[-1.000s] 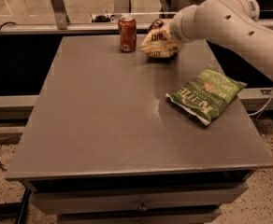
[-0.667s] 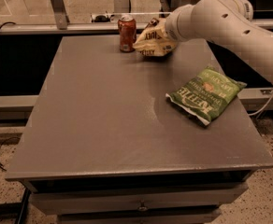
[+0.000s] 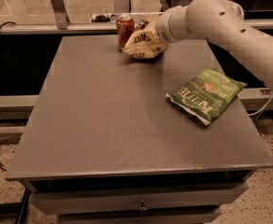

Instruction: Move brown chip bag near coke can

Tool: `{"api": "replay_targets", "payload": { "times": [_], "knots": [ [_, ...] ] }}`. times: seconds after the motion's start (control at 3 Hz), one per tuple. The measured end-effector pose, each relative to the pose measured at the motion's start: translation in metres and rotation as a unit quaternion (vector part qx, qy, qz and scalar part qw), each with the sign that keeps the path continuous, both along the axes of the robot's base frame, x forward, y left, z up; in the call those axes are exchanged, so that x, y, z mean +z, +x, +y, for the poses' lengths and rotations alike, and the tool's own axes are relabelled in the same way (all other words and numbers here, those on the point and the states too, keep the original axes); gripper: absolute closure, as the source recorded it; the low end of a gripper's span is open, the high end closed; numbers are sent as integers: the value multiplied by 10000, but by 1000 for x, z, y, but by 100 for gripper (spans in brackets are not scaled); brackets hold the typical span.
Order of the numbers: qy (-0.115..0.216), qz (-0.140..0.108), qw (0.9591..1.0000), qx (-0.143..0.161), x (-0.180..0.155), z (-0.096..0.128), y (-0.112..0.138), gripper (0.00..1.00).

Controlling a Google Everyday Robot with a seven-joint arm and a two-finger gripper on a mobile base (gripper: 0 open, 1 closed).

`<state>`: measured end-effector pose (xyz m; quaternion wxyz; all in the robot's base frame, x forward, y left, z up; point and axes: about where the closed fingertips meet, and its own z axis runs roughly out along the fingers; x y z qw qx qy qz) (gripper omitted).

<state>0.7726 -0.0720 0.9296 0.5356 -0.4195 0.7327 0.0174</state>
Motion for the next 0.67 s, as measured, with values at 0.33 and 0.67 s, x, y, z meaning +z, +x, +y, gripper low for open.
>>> {"api": "replay_targets", "payload": {
  "times": [0.33,0.67],
  "knots": [
    [57,139,9999,79,-9,2,-5,60],
    [98,230,9996,92,-15,1,-11,36]
  ]
}}
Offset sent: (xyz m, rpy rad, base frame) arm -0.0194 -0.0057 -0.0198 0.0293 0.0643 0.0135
